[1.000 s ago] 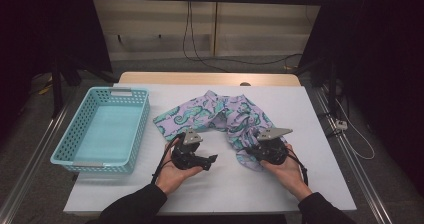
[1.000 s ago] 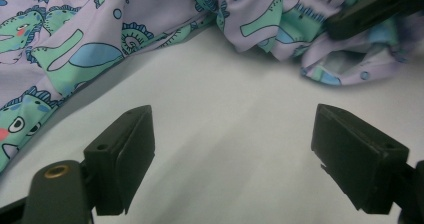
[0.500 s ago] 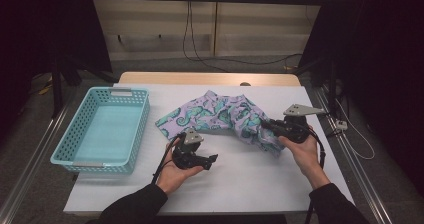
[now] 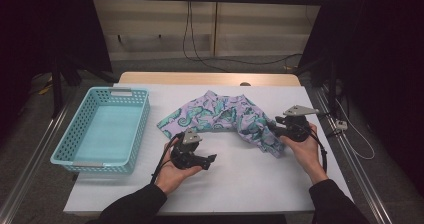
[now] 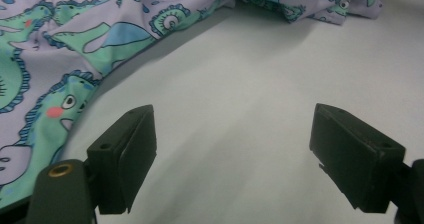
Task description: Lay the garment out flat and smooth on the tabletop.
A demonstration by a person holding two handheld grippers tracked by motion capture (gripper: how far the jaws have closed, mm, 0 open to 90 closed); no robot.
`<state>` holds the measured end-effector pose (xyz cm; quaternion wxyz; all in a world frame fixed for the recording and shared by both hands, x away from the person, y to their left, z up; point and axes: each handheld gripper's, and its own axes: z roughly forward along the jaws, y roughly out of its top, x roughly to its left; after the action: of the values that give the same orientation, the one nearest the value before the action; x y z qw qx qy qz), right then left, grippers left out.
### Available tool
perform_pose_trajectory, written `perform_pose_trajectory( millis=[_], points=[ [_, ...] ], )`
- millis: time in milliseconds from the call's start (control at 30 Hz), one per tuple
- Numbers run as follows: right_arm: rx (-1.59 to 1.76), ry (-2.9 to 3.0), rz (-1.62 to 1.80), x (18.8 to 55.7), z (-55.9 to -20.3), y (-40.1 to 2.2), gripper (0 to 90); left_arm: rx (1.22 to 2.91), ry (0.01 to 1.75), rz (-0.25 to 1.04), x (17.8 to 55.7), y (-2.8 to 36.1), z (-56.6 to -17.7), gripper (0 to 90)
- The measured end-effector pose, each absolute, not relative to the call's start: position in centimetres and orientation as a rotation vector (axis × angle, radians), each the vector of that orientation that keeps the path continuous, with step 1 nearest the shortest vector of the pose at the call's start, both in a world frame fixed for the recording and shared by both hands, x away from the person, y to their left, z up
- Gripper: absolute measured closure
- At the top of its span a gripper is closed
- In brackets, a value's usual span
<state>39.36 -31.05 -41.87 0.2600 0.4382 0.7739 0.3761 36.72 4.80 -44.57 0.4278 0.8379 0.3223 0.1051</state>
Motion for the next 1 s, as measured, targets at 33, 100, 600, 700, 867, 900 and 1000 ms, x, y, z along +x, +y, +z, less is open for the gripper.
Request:
perform_pose_trajectory(
  millis=[33, 100, 600, 700, 867, 900, 1000],
  points=[
    [1.174, 2.083, 1.036, 38.8, -41.3, -30.9, 54.9, 2.090, 0.809, 0.266, 36.8, 4.9, -44.5, 18.8],
    [1.132, 2.065, 1.077, 37.7, -40.1, -30.5, 53.8, 2.090, 0.811, 0.267, 36.8, 5.0, -44.5, 18.8],
    [0.977, 2.358, 0.908, 37.4, -44.8, -24.7, 49.7, 2.101, 0.798, 0.255, 36.8, 4.5, -44.8, 18.8],
    [1.008, 2.359, 0.883, 37.6, -45.4, -24.4, 71.3, 2.107, 0.790, 0.261, 36.7, 4.3, -44.8, 18.8],
    [0.993, 2.348, 1.027, 36.9, -44.0, -23.9, 89.5, 2.108, 0.792, 0.262, 36.7, 4.2, -44.9, 18.9],
    [0.993, 2.338, 1.081, 36.6, -43.4, -23.8, 89.6, 2.104, 0.796, 0.261, 36.8, 4.2, -44.9, 18.9],
    [0.970, 2.316, 1.208, 35.9, -41.6, -23.1, 89.8, 2.099, 0.802, 0.264, 36.8, 4.2, -44.9, 20.5]
  ],
)
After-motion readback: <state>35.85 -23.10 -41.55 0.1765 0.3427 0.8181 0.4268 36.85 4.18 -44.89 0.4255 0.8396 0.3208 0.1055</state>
